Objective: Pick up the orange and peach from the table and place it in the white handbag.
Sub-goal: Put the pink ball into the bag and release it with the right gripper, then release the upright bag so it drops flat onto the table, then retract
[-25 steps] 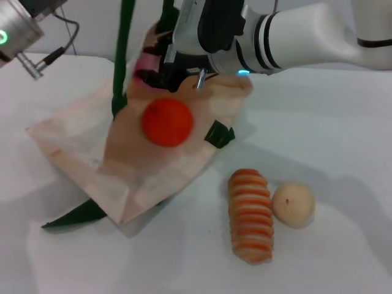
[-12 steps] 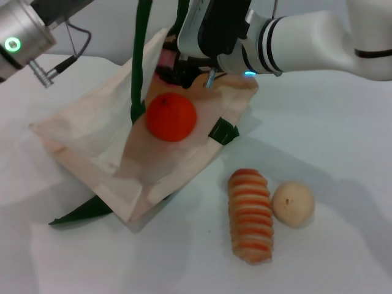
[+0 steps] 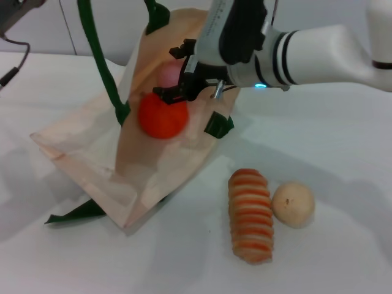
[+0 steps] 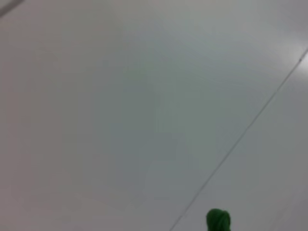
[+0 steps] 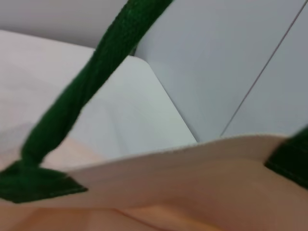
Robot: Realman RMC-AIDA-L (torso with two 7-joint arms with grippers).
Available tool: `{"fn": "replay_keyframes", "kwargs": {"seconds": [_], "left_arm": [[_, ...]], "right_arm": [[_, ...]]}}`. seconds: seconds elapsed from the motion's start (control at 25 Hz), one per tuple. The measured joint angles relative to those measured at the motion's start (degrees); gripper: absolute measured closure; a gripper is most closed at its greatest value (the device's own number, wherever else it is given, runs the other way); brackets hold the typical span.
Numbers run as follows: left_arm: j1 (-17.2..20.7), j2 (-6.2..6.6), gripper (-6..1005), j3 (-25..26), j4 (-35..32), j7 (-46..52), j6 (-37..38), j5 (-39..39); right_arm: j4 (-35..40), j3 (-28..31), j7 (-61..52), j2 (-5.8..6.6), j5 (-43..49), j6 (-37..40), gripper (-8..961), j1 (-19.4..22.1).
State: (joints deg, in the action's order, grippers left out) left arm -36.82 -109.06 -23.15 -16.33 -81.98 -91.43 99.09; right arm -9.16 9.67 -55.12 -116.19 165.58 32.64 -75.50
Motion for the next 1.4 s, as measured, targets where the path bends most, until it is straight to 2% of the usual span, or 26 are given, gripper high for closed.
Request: {"fn": "replay_keyframes", "kwargs": {"seconds": [0.16,0.32,0.52,0.64,0.92,1.0,1.04,1.08,1.32,1.36,1.4], "left_arm": [[0.54,0.73,875,0.03,0.03,-0.02,0.32,0.23],[0.77,0.75,875,0.04,0.05,-0.08,1.8,0.07],[0.93,0.77,875,-0.57,0.12,-1.09,5.51,-0.38],[0.94,0.51,875,-0.85,0.18,-3.03,7.71,-0.52],[1.09,-0.15,623,-0.73,3.12,-12.07,13.78,-0.55],[0.81,-0.92,520,-0.33,4.34,-18.4,16.15,-0.14],[0.67,-2.09,469,0.03,4.9,-24.75,18.42,0.7],[0.67,-2.19,449,0.04,4.91,-25.19,18.56,0.79],[1.48,-6.68,347,0.22,5.56,-47.16,21.62,7.55],[1.59,-7.15,346,0.22,6.31,-51.29,21.58,9.27],[1.59,-7.15,345,0.22,6.31,-51.29,21.58,9.27]], "right_arm": [[3.09,2.07,-0.02,0.21,-0.09,6.31,96,2.01],[6.51,3.74,-0.24,0.27,-0.14,12.18,80,4.06],[15.04,10.07,0.8,0.29,-0.28,24.7,68,9.86],[18.9,15.22,4.92,0.29,-3.4,31.56,67,14.15],[18.99,16.87,16.68,0.08,-24.05,40.25,69,24.69],[17.71,16.95,20.32,-0.12,-29.83,40.49,70,27.31],[16.88,16.95,22.06,-0.22,-32.04,40.45,70,28.58],[15.65,16.97,24.14,-0.2,-34.51,40.39,70,29.81],[9.48,17.16,35.45,-0.44,-49.27,39.54,71,35.56],[8.73,17.17,36.5,-0.45,-52.0,39.2,72,36.11],[8.32,17.17,37.19,-0.5,-53.9,38.47,72,36.46]]}}
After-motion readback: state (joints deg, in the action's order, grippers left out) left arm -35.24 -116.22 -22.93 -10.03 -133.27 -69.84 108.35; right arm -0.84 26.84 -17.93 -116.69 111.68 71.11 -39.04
